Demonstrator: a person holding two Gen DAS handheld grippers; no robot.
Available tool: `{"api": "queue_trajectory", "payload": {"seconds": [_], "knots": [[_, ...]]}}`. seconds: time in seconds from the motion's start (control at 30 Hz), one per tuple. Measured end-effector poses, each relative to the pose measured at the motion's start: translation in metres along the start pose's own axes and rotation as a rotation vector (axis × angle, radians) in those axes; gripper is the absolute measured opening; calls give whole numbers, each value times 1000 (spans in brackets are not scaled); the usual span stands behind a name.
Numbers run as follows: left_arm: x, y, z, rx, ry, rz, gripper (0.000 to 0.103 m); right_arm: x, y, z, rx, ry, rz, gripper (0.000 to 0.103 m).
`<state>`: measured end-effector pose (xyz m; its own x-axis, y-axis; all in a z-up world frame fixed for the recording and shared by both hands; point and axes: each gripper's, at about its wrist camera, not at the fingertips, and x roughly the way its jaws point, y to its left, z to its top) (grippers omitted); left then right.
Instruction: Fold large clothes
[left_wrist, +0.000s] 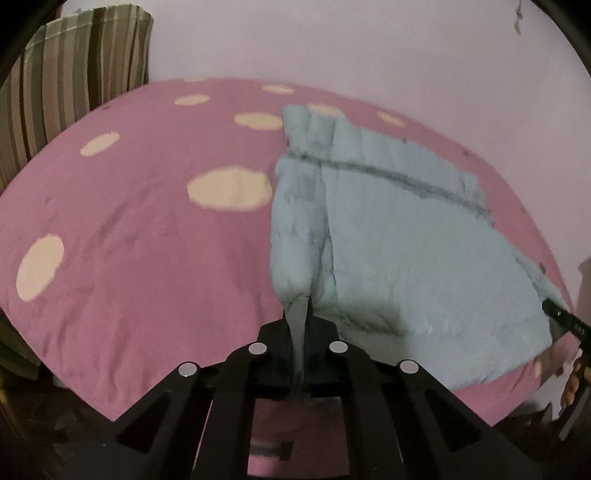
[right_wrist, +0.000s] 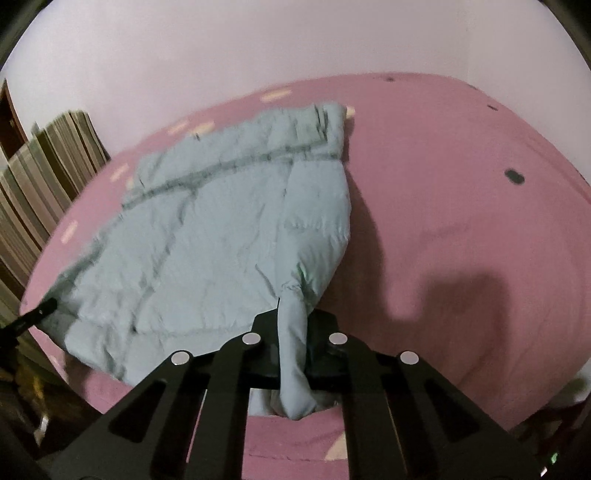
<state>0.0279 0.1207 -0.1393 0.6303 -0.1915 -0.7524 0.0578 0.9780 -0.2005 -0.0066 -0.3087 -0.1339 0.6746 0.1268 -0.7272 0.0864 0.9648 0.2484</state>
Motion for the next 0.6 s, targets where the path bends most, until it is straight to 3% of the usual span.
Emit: {"api": "queue_trajectory", "payload": {"seconds": [0.17, 0.33, 0.47, 0.6], "knots": [[12, -1, 46, -20, -39, 15, 4, 7, 1, 39, 9, -47, 17, 6], [53, -8, 98, 1, -61, 65, 4, 41, 3, 87, 28, -60, 19, 6], [111, -2, 123, -14, 4, 103, 4, 88, 1, 115, 39, -8, -3, 6], [153, 3, 127, -16, 64, 117, 4, 137, -8, 120, 60, 79, -26, 6]]}}
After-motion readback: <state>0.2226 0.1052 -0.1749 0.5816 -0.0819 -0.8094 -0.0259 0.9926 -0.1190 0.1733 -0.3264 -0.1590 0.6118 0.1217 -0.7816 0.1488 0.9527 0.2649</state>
